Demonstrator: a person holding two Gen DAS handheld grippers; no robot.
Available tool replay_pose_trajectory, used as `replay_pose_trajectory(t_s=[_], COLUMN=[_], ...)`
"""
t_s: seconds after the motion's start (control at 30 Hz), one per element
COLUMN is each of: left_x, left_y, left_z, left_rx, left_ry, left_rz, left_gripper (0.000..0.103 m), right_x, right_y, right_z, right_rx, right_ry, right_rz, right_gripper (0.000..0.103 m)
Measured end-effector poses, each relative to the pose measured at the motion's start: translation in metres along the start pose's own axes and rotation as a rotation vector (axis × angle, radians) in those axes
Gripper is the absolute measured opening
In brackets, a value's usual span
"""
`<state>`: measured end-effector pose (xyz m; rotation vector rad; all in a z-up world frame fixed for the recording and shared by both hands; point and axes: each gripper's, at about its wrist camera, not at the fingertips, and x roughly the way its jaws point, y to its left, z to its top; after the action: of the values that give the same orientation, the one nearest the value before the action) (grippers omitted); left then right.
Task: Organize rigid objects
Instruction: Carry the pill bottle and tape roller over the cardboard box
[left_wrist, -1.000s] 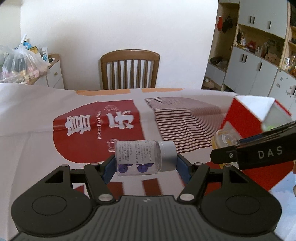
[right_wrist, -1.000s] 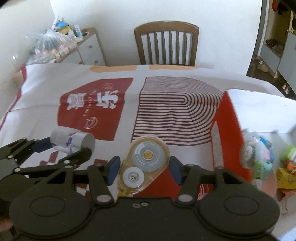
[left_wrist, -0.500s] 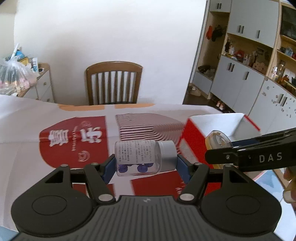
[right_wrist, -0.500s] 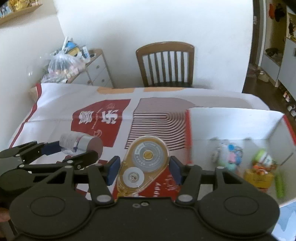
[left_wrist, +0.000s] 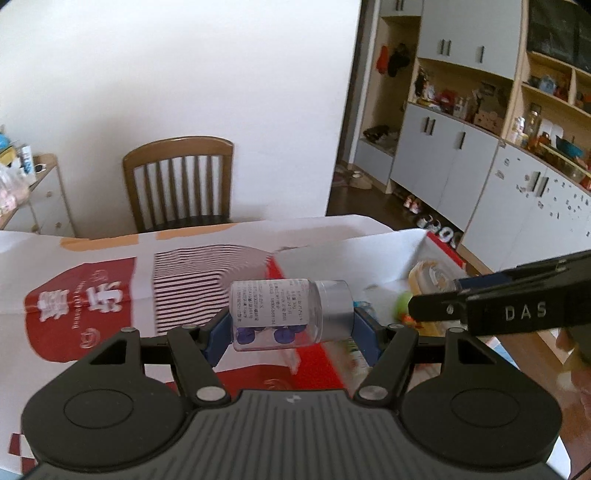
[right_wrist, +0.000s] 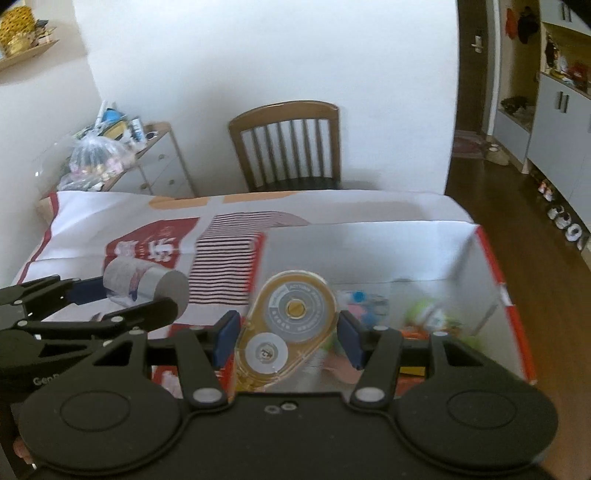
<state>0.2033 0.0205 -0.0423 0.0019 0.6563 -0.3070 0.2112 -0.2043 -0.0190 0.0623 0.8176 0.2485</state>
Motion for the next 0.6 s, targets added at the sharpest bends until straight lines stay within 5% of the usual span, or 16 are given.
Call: replay_pose_trajectory(t_s=[0.37, 0.6], left_x=[0.059, 0.102], left_y=[-0.057, -0.084], left_z=[0.002, 0.008], left_rx=[0.038, 0.072], left_ry=[0.084, 0.137], left_rz=[-0.003, 0.008], left_gripper=[0.068, 0.068], right_x=[0.005, 0.029], right_y=[-0.082, -0.111], right_z=[-0.008, -0.01], right_rx=[-0.01, -0.042], right_ry=[0.003, 0.057], right_rz=[-0.082, -0.04], right_gripper=[0.057, 0.057])
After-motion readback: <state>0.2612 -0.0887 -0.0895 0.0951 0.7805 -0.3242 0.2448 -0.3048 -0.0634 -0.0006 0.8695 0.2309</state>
